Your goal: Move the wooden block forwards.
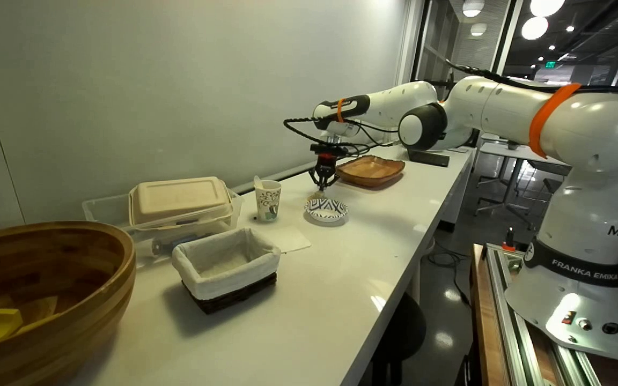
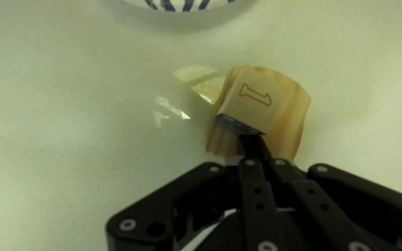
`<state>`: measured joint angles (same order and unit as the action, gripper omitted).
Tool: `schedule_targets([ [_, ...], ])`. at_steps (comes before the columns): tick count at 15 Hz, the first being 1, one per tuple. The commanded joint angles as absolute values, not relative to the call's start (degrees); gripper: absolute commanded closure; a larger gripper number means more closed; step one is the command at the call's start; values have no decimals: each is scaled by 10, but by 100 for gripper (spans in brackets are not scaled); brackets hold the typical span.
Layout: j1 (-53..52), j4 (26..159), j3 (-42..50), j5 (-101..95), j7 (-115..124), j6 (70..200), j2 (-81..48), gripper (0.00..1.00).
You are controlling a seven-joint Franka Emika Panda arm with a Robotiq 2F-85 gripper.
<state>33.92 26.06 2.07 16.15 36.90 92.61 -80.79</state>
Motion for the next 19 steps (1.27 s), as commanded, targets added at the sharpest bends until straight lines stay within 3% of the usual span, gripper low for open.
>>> schedule_targets([
  [1,335,266,30,140,372,941,-788,73],
  [11,237,246,70,40,314,951,-673,1],
  [19,193,249,75,21,311,961,-665,0],
])
